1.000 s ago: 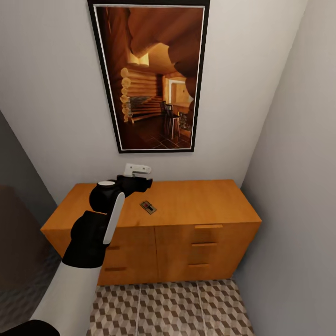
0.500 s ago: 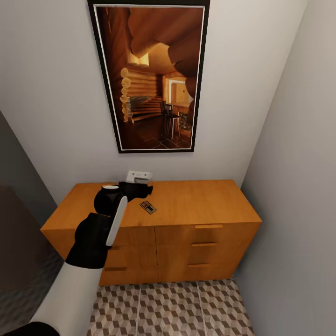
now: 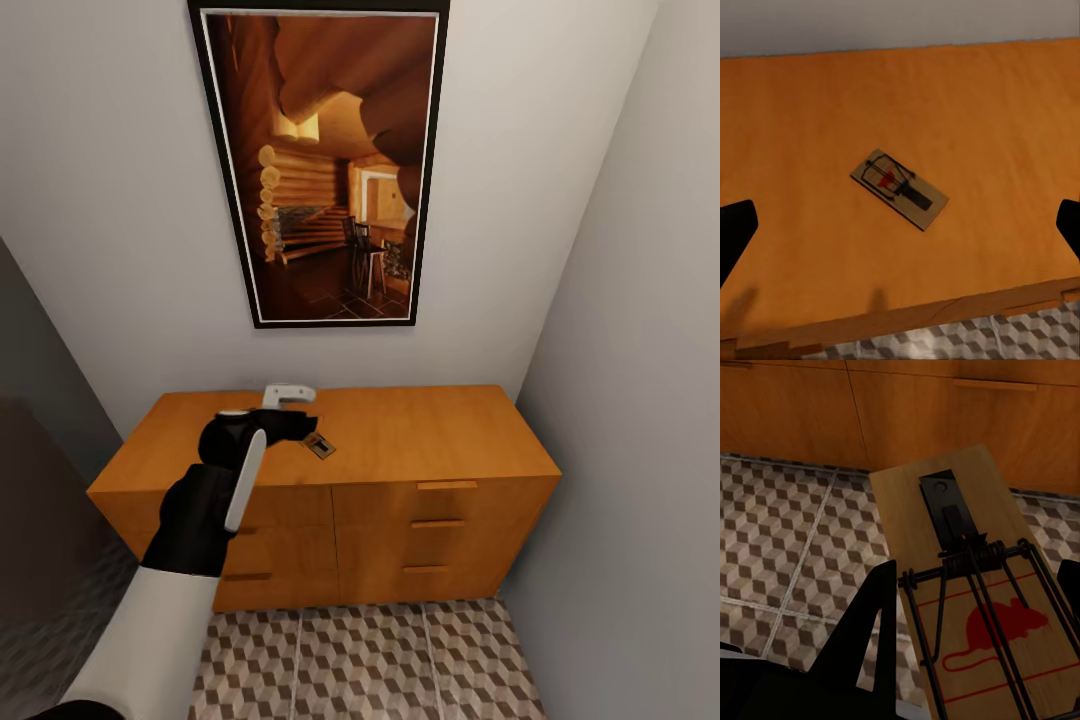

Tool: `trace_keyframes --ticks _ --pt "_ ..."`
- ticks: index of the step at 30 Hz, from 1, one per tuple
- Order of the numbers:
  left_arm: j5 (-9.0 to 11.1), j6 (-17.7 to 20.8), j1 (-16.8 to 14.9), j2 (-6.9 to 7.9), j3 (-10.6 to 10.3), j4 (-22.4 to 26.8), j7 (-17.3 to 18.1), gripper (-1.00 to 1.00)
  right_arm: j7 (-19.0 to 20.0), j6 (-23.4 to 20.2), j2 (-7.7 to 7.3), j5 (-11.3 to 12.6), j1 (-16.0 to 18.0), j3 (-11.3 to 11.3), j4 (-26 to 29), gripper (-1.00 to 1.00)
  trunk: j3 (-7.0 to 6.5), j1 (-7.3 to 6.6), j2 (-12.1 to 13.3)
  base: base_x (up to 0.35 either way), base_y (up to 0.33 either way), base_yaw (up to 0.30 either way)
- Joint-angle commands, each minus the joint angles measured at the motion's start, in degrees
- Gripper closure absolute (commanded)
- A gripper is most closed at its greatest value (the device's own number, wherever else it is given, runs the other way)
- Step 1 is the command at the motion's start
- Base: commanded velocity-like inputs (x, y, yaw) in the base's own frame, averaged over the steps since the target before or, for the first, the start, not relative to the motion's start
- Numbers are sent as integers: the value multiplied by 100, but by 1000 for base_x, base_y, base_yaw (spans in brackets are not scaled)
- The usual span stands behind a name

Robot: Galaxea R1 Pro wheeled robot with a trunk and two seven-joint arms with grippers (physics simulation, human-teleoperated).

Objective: Take the four mousetraps from the cabinet in the bathroom and place them on the bathroom floor. Make sure all four end up on the same floor surface, and ensure that at least two of them are either under or directly next to the same bathroom sink.

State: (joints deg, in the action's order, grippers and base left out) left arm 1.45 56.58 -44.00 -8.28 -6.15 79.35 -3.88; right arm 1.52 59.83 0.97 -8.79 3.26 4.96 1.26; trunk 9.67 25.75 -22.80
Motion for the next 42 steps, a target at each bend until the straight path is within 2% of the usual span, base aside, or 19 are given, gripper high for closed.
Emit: trace_keyframes --ticks 1,13,16,18,20,23,24,27,30,38,42 --pt "28 18 -5 -3 41 -20 -40 -100 24 17 -1 56 4 43 -3 100 12 3 -12 0 0 0" --pt "33 -12 -3 -6 151 171 -96 -100 24 17 -1 53 4 49 -3 100 12 3 -12 0 0 0" --pt "32 -19 -3 -10 159 181 -379 -100 24 17 -1 53 4 49 -3 100 12 3 -12 0 0 0" --pt "35 -22 -3 -13 158 189 -777 -100 24 17 -1 53 5 49 -3 100 12 3 -12 0 0 0" --pt "52 -52 -3 -19 155 196 -1377 -100 24 17 -1 53 3 49 -3 100 12 3 -12 0 0 0" --pt "84 -173 -3 -32 148 195 -1739 -100 24 17 4 53 2 49 -3 100 12 3 -12 0 0 0" --pt "123 -291 -3 -38 145 195 -1902 -100 24 17 5 51 1 49 -3 100 12 3 -12 0 0 0" --pt "235 -490 -3 -44 142 190 -2080 -100 24 17 7 48 1 49 -3 100 12 3 -12 0 0 0" --pt "370 -578 -3 -48 141 188 -2154 -100 26 17 8 48 1 49 -3 100 12 3 -12 0 0 0" --pt "816 -643 -3 -45 125 165 -2202 -100 32 17 8 47 2 49 -3 100 12 3 -12 0 0 0" --pt "952 -650 -3 -42 117 178 -2199 -100 33 17 8 46 2 49 -3 100 12 3 -12 0 0 0"
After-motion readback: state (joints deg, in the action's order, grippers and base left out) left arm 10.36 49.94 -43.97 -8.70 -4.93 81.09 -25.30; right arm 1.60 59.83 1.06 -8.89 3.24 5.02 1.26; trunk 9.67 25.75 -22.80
